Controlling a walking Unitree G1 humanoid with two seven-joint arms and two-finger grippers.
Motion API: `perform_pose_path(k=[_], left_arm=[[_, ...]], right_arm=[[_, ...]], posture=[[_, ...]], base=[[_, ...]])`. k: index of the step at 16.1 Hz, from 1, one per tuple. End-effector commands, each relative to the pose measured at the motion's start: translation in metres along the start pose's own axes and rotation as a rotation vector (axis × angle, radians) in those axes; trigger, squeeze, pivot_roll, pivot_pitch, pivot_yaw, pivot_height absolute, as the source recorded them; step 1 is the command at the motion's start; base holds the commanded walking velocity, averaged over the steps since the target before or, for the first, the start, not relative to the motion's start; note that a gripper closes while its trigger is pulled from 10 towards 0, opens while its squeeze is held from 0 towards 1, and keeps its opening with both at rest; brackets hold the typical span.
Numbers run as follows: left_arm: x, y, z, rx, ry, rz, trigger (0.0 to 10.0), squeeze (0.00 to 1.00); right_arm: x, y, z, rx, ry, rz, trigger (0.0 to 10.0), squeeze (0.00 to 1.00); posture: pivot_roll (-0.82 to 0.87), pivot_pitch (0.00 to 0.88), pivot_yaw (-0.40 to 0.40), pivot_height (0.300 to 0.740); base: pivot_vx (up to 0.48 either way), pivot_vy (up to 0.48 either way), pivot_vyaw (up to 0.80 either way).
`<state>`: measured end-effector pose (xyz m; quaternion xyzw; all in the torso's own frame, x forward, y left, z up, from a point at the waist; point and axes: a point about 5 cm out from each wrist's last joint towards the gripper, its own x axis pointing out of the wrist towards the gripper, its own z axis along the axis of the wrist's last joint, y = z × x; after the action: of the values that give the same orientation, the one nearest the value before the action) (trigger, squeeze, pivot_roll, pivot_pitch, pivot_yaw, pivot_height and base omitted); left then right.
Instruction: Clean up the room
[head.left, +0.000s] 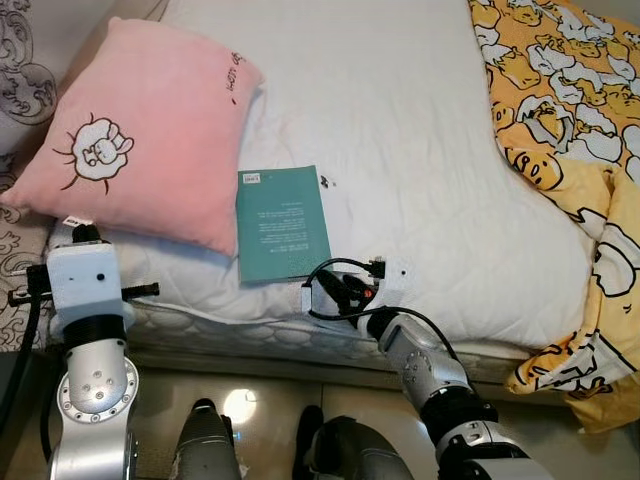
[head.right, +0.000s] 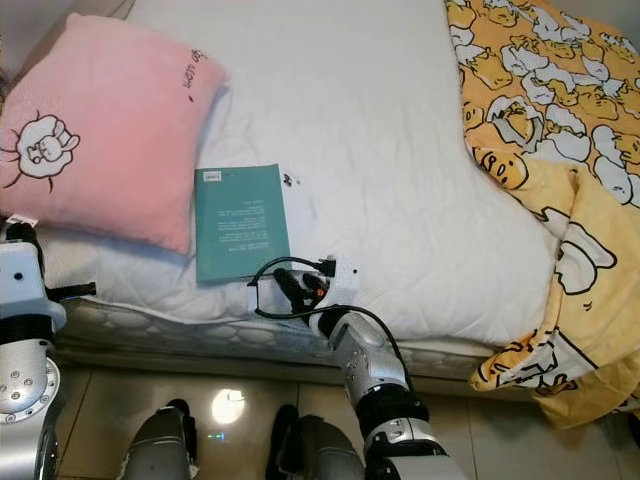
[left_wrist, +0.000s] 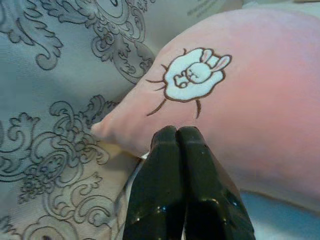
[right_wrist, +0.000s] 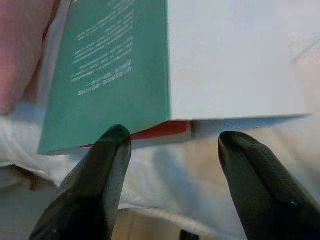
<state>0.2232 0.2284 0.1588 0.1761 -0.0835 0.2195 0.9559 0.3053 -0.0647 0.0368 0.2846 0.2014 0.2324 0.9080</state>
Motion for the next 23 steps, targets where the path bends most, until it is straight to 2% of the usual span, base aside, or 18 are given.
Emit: perform_pose_path(k=[1, 6, 10, 14, 19, 20, 23], left_arm=[[-0.002, 0.0, 0.006, 0.0, -0.029, 0.0, 10.0, 0.0], [-0.003, 0.002, 0.006, 0.01, -0.033, 0.012, 10.0, 0.0], [-0.001, 0.0, 0.009, 0.032, -0.055, -0.007, 10.0, 0.0], [0.0, -0.004, 0.012, 0.048, -0.077, -0.024, 10.0, 0.0], [0.0, -0.001, 0.013, 0.076, -0.093, -0.024, 10.0, 0.0], [0.0, 0.0, 0.013, 0.082, -0.095, -0.022, 10.0, 0.0], [0.002, 0.001, 0.014, 0.094, -0.105, -0.021, 10.0, 0.0]], right_arm=[[-0.003, -0.005, 0.004, 0.029, -0.018, -0.018, 10.0, 0.0], [-0.008, -0.005, 0.006, 0.072, -0.038, -0.039, 10.0, 0.0], [0.001, -0.01, 0.015, 0.095, -0.067, -0.101, 10.0, 0.0], [0.014, -0.006, 0.03, 0.211, -0.111, -0.157, 10.0, 0.0], [0.02, -0.002, 0.026, 0.337, -0.096, -0.182, 10.0, 0.0], [0.02, -0.002, 0.023, 0.361, -0.089, -0.189, 0.0, 0.0], [0.023, 0.003, 0.016, 0.459, -0.065, -0.192, 0.0, 0.0]], posture=[[0.24, 0.278, -0.233, 0.74], [0.24, 0.28, -0.234, 0.74], [0.24, 0.288, -0.218, 0.74], [0.24, 0.29, -0.212, 0.74], [0.26, 0.298, -0.218, 0.74], [0.25, 0.296, -0.22, 0.74], [0.25, 0.297, -0.222, 0.74]], base=[[0.0, 0.0, 0.0], [0.0, 0.0, 0.0], [0.0, 0.0, 0.0], [0.0, 0.0, 0.0], [0.0, 0.0, 0.0], [0.0, 0.0, 0.0], [0.0, 0.0, 0.0]])
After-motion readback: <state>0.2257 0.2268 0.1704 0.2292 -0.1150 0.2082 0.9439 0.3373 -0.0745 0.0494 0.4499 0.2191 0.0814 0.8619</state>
